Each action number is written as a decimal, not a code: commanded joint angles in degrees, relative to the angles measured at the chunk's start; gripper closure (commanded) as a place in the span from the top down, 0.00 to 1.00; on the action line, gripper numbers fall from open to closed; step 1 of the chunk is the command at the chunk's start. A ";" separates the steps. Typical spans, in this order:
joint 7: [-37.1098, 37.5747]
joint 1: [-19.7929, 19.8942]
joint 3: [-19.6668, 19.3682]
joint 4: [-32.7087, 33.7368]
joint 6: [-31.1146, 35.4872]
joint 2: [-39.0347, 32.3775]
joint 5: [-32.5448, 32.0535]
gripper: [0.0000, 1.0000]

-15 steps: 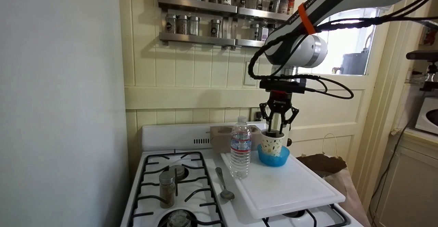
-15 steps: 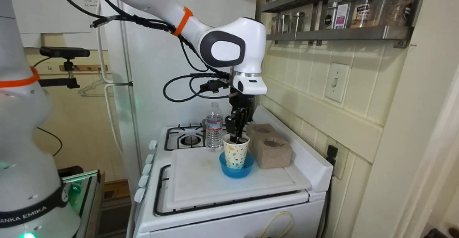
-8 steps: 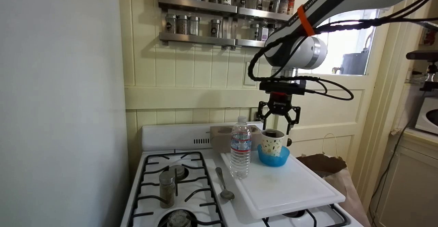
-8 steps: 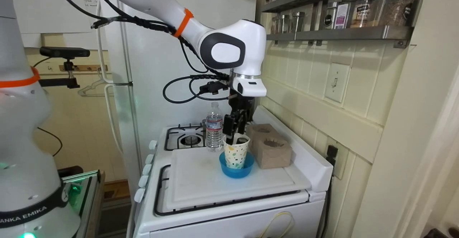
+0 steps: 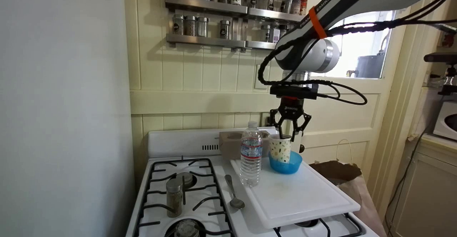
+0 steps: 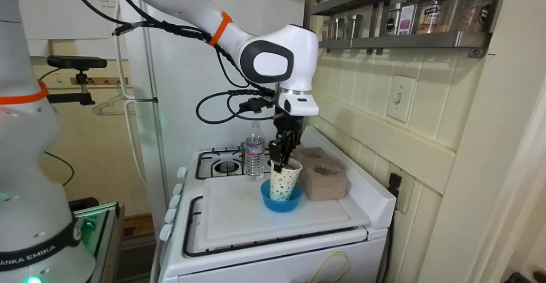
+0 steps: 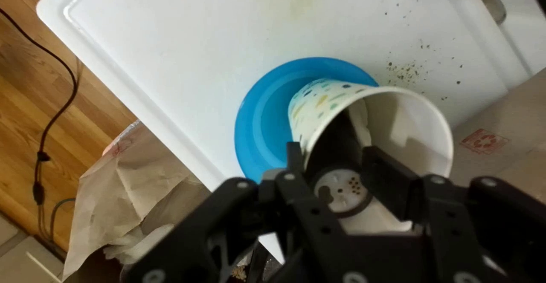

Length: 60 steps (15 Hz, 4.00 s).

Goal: Take the black item out of the cup

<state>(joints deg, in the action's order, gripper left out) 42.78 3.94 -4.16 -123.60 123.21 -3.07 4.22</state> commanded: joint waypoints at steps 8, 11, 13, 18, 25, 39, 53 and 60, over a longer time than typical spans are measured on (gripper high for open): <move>0.17 -0.14 -0.32 0.55 -3.03 0.60 0.17 0.63; 0.15 -0.13 -0.33 0.96 -3.00 0.48 0.10 0.44; 0.25 -0.10 -0.39 1.22 -3.09 0.71 -0.19 0.41; 0.23 -0.13 -0.30 1.44 -3.06 1.30 -0.39 0.54; -0.53 -0.23 -0.15 4.28 -2.22 -1.23 0.41 0.50; -1.19 -1.07 0.48 5.34 -2.21 -3.31 1.30 0.47; 2.41 -2.65 -0.07 6.25 -1.28 -5.95 -6.12 0.54; 5.01 -3.72 0.29 6.36 -1.42 -6.32 -12.80 0.38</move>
<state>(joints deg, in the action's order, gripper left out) 45.97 1.42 -3.57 -117.59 122.05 -8.80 -6.19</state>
